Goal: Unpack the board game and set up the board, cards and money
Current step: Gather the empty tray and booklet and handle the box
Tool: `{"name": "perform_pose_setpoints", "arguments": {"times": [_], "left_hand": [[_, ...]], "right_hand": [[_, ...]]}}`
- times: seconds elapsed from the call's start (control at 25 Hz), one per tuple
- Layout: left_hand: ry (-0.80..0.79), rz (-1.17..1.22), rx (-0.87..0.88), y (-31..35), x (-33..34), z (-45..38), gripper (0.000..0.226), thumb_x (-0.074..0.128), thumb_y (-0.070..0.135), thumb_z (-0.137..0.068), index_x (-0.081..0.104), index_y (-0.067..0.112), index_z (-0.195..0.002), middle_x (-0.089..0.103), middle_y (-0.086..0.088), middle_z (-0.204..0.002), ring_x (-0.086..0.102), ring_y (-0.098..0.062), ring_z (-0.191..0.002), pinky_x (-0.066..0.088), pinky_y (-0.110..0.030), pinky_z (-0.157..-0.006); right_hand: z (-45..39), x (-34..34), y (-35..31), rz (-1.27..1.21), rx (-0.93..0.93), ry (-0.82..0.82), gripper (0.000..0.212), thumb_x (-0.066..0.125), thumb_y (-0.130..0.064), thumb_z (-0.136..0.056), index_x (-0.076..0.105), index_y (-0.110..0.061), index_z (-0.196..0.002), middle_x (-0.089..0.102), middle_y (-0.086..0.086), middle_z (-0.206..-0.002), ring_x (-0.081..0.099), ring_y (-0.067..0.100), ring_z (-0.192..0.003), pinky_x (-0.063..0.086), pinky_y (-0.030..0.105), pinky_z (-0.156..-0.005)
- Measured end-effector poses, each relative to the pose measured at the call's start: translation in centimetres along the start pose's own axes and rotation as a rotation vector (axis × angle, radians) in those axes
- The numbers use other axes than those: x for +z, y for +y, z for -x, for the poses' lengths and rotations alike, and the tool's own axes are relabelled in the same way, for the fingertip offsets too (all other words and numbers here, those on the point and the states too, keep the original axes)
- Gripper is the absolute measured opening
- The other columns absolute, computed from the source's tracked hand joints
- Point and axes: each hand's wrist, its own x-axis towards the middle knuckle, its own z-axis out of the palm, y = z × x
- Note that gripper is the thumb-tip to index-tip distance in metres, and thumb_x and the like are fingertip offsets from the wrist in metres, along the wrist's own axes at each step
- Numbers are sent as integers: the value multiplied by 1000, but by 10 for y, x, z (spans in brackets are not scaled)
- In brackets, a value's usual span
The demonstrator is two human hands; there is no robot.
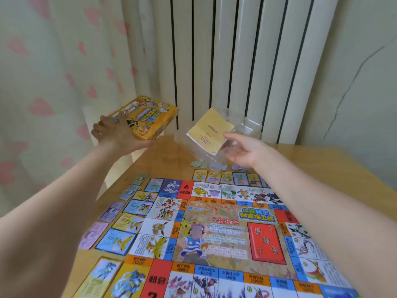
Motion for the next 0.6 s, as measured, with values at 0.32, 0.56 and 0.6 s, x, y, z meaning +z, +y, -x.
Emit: {"name": "perform_pose_setpoints", "arguments": {"times": [0.32, 0.56, 0.6], "left_hand": [[-42, 16, 332, 55, -22, 116, 132, 54, 89, -48, 10, 12, -146, 24, -28, -139, 30, -47, -125, 27, -50, -103], [-48, -170, 488, 87, -35, 155, 130, 56, 84, -55, -1, 13, -149, 15, -27, -147, 24, -48, -130, 24, -50, -105], [-28, -181, 507, 91, -38, 158, 130, 55, 84, -56, 0, 13, -149, 15, -27, -147, 24, -48, -129, 25, -50, -105]], "right_hand": [[88, 10, 1, -186, -46, 73, 9, 62, -6, -86, 54, -4, -90, 61, 16, -93, 60, 29, -111, 51, 35, -92], [120, -21, 4, -187, -49, 293, 49, 75, -15, -75, 45, -8, -112, 53, 16, -118, 59, 29, -104, 53, 34, -87], [122, -24, 4, -154, -26, 304, 51, 76, -17, -74, 45, -8, -114, 54, 14, -117, 57, 29, -105, 51, 36, -88]]}}
